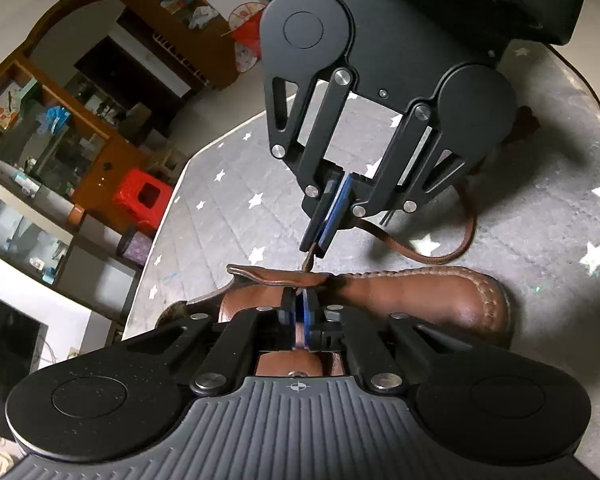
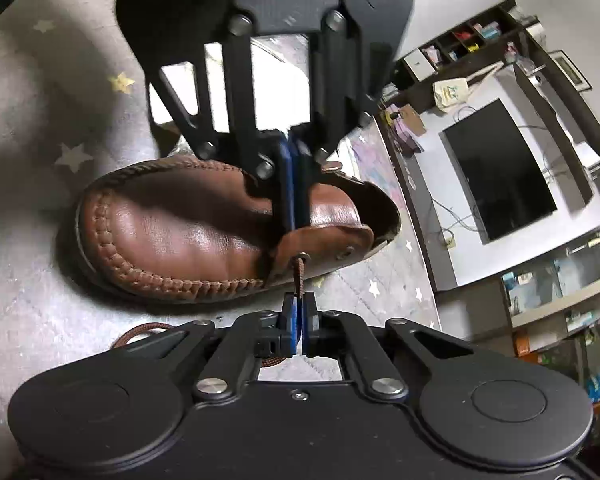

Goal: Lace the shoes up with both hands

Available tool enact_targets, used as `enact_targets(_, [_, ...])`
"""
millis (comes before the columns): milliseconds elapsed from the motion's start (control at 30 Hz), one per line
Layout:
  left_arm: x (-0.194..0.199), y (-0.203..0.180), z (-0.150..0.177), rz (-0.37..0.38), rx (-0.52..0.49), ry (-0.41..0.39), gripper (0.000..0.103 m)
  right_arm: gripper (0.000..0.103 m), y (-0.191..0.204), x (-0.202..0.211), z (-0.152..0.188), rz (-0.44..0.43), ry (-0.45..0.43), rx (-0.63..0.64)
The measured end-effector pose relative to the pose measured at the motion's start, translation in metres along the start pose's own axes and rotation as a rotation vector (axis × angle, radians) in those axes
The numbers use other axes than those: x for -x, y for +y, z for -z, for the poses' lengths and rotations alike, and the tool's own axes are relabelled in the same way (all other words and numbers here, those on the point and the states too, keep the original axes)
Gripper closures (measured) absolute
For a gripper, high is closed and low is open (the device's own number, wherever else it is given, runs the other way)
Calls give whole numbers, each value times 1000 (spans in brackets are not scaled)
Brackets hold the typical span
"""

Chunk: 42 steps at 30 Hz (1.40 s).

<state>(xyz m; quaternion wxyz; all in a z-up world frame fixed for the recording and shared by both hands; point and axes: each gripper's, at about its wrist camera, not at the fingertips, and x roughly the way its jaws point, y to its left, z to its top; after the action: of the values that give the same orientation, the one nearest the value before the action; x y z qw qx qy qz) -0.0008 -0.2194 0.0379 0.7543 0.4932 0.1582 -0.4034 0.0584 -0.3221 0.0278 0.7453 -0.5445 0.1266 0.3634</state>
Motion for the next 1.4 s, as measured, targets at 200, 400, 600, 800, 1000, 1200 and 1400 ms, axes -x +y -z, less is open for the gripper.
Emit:
enact_targets(200, [-7,1,-1,-15,-3,-7,84,101,1,0,-1,1,-4,24])
enact_targets(400, [-11,3,-1,2,18,-20,97,101,5,2,-1,2,-11,44])
enact_targets(600, [-9,-3,-1,-25,70,-16,101,100,5,7,-2,11,-9,46])
enact_targets(800, [2,-6,0,-144,134,18,103,94,9,30,-9,36,-33,29])
enact_targets(1000, [20,-4,2,-205,167,45,103,95,27,41,-25,-11,-82,23])
enact_targets(1200, [30,-13,-1,-194,107,29,103,95,25,40,-26,9,-66,-12])
enact_targets(1400, [24,-24,-2,-151,14,26,101,94,7,34,-22,46,-22,-162])
